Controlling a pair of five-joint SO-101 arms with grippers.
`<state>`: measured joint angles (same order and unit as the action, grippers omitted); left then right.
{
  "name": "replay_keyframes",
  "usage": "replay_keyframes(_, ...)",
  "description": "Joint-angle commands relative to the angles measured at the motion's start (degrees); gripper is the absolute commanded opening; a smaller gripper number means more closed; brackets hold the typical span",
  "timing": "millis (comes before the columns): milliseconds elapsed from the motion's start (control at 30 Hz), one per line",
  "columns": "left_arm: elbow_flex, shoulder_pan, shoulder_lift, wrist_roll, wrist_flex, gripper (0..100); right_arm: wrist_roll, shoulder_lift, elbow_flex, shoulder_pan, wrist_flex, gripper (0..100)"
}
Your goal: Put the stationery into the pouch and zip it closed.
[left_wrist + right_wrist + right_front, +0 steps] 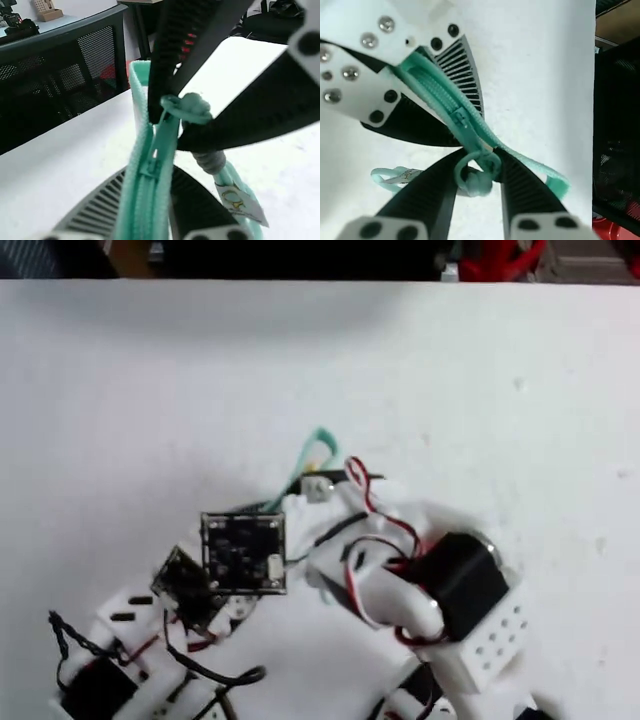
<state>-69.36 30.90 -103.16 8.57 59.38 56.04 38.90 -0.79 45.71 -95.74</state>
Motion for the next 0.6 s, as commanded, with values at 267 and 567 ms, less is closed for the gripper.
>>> replay_keyframes(267,2.4,0.2,0.6,0.2,0.0,2,-2.9,3.2,-0.4,-0.7,-2.0,1.7)
replay_keyframes(567,2.8,0.2,0.6,0.4,1.9,2,-9.3,2.5,-11.1,-7.3,2.2,1.8)
